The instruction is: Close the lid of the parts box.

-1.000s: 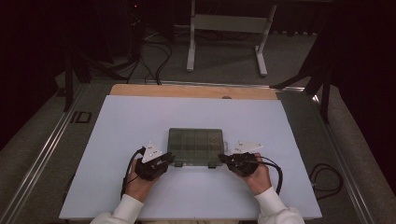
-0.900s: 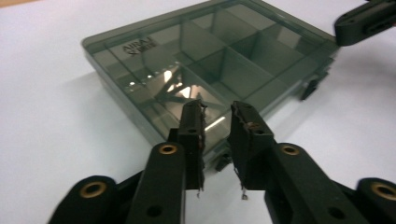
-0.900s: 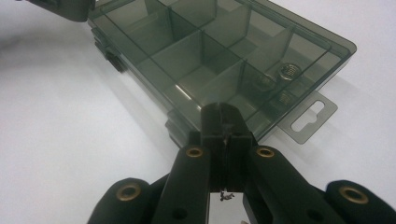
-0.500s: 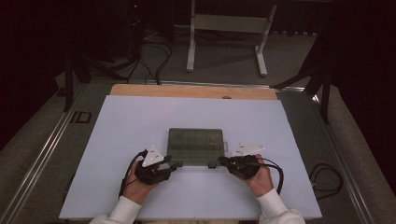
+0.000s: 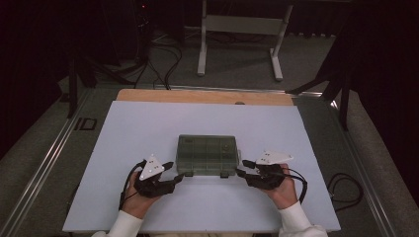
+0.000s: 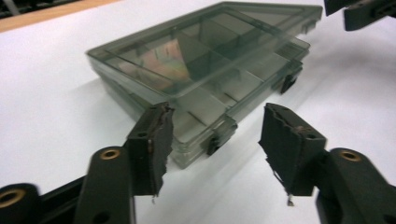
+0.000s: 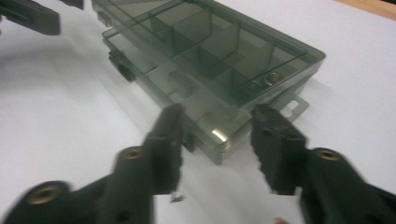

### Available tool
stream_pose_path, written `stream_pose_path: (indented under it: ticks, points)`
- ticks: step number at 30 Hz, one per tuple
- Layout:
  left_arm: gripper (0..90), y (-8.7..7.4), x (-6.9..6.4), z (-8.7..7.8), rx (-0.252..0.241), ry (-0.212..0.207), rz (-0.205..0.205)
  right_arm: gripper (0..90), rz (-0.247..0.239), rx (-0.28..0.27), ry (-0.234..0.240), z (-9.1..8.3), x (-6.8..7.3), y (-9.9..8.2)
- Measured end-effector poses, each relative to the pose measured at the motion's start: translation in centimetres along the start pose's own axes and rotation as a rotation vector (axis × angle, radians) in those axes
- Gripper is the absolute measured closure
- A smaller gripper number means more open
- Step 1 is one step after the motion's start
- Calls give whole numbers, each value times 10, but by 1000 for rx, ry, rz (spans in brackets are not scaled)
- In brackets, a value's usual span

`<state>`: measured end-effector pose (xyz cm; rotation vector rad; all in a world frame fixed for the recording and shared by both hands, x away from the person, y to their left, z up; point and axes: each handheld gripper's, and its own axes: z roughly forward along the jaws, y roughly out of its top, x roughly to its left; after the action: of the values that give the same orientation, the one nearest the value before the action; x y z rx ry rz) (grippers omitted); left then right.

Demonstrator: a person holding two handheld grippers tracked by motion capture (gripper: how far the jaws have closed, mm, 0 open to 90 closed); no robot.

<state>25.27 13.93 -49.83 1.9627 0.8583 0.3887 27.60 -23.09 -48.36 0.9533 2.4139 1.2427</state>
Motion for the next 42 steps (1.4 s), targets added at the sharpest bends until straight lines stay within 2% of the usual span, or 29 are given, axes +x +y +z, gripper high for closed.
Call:
stream_pose_path:
  ticks: [5, 9, 14, 16, 20, 22, 24, 28, 35, 42]
  points:
    - [331, 0, 5, -13, -27, 26, -15, 384, 36, -12, 23, -4, -5, -1]
    - [251, -2, 10, -23, -34, 69, -38, 326, 63, -25, 61, -9, -11, -3]
    - [168, -4, 17, -33, -34, 114, -51, 240, 60, -44, 22, -14, -13, -7]
    - [155, -6, 19, -37, -42, 127, -53, 203, 58, -58, -18, -17, -14, -10]
    - [75, -8, 25, -46, -59, 166, -68, 159, 62, -74, -60, -23, -16, -15]
    - [68, -9, 27, -52, -89, 185, -70, 150, 61, -89, -88, -26, -17, -20]
    - [67, -10, 28, -57, -105, 193, -68, 150, 68, -80, -101, -28, -19, -24]
    - [57, -17, 32, -62, -100, 222, -63, 152, 71, -83, -124, -32, -22, -34]
    - [53, -24, 36, -71, -123, 251, -58, 122, 95, -90, -163, -39, -23, -47]
    - [57, -31, 41, -74, -113, 282, -65, 108, 116, -112, -187, -44, -23, -58]
